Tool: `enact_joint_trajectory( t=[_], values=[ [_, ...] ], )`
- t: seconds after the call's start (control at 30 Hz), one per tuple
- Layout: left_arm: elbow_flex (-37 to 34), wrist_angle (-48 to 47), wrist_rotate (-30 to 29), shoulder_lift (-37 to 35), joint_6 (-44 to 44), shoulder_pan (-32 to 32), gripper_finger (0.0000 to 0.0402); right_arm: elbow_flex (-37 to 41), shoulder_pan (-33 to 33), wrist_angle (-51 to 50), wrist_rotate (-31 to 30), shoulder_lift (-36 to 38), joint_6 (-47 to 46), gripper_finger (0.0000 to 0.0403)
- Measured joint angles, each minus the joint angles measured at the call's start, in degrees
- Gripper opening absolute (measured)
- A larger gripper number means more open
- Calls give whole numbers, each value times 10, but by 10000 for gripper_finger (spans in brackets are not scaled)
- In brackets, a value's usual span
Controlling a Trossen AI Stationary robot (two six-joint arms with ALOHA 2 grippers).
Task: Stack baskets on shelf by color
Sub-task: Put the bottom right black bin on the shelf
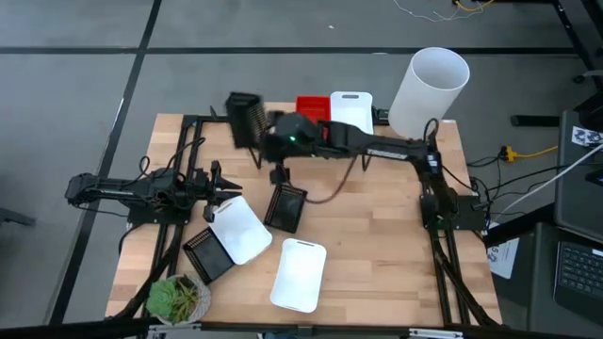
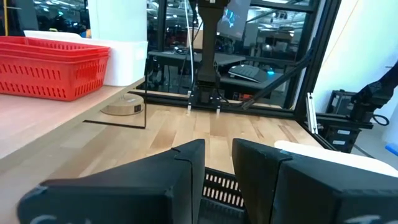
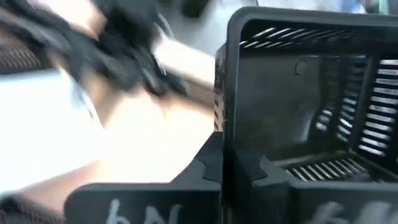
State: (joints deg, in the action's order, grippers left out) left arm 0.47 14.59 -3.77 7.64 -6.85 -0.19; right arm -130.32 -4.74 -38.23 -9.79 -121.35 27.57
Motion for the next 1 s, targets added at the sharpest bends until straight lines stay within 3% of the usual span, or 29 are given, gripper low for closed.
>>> enact_joint_trajectory(
  t=[0.07, 0.13, 0.27, 0.57, 1.0],
  values=[
    [0, 0, 0, 0, 10, 0, 74, -33, -11, -44, -55, -16, -21, 0],
    [0, 0, 0, 0, 24, 0, 74, -48, -22, -78, -67, -27, -43, 0],
    [0, 0, 0, 0, 29, 0, 74, -24, -38, -85, -39, -30, -78, 0],
    [0, 0, 0, 0, 28, 0, 74, 22, -58, -94, -36, -29, -130, 0],
    [0, 0, 0, 0, 25, 0, 74, 24, -75, -99, -7, -40, -152, 6]
  ],
)
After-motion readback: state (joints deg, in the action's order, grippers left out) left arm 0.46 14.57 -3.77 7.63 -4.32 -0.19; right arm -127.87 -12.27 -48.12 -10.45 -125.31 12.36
